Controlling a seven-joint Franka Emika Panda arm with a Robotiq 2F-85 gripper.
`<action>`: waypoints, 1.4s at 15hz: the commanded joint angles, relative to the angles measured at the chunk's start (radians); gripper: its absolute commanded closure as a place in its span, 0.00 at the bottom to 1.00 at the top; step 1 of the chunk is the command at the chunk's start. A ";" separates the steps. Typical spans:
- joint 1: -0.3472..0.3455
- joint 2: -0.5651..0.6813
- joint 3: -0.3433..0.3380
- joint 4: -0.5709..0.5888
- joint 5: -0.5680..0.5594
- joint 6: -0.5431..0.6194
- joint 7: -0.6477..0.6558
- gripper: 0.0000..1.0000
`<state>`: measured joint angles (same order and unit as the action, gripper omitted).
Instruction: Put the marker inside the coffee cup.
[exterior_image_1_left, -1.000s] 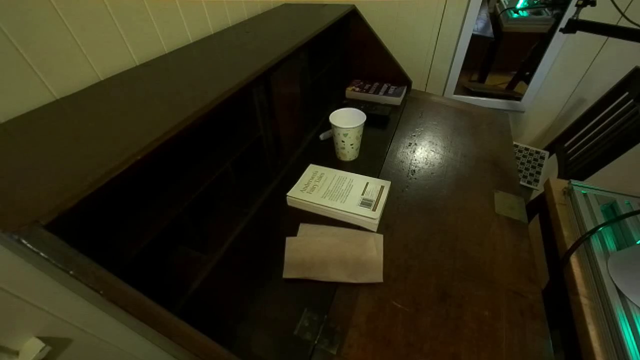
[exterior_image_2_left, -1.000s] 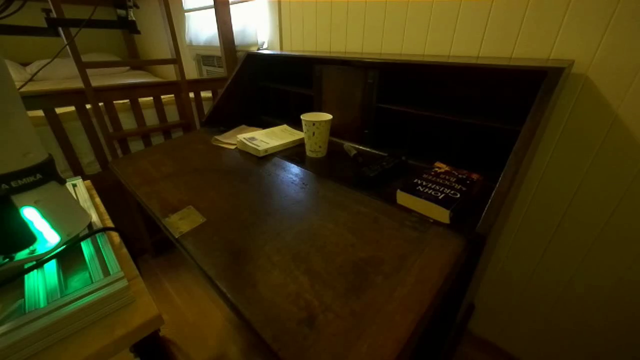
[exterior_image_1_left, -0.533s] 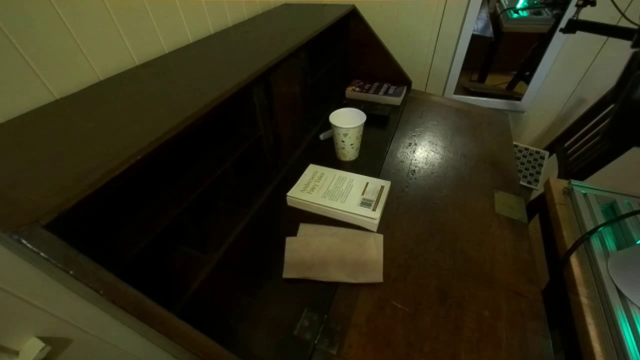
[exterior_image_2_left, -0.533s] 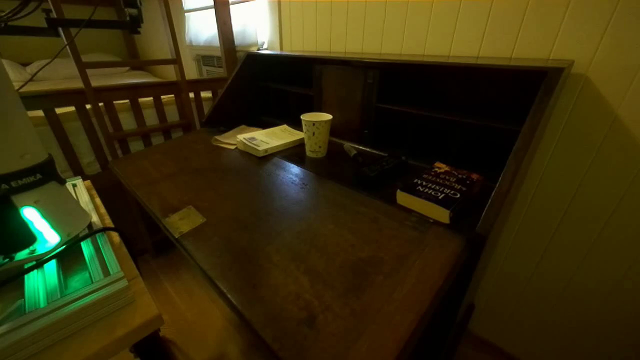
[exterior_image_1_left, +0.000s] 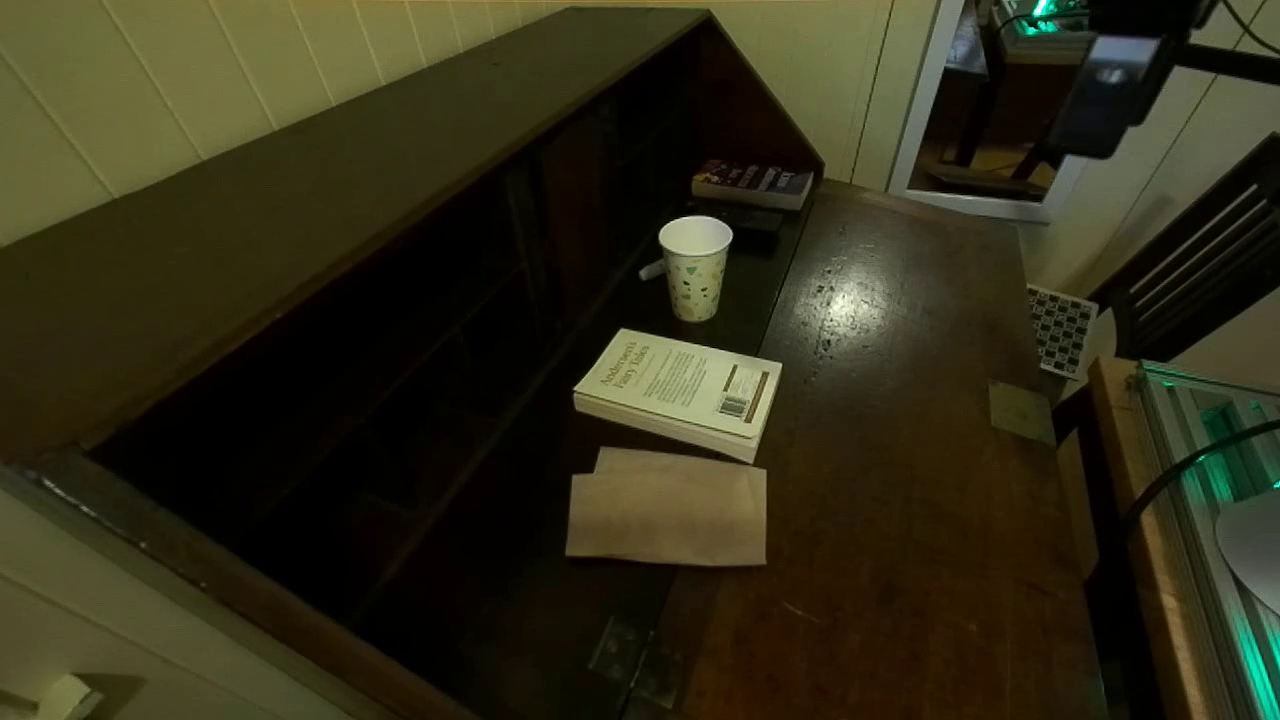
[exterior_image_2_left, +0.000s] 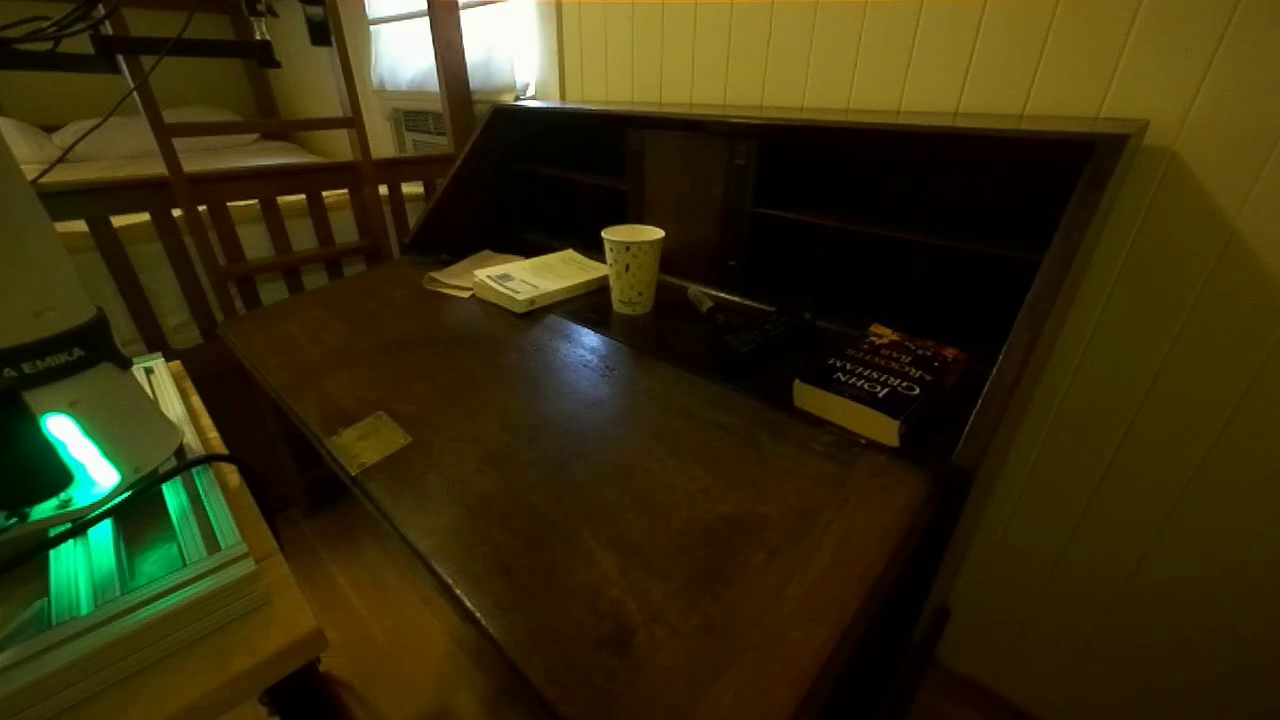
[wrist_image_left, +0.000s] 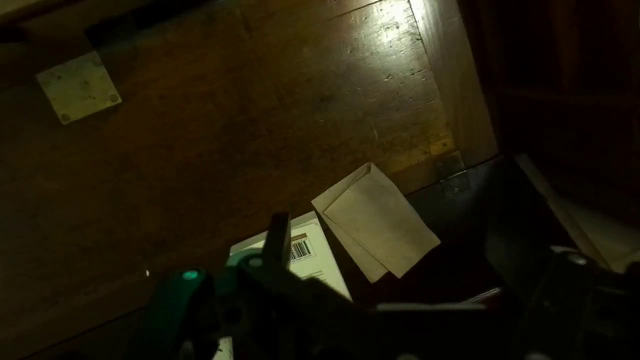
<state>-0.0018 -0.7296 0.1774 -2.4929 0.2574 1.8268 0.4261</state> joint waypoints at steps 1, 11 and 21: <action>0.018 -0.021 -0.040 -0.019 -0.032 0.020 -0.129 0.00; 0.009 -0.001 -0.049 -0.019 -0.050 0.021 -0.180 0.00; -0.010 0.038 -0.234 -0.061 -0.066 0.251 -0.425 0.00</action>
<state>-0.0087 -0.7140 -0.0103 -2.5415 0.1892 2.0315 0.0663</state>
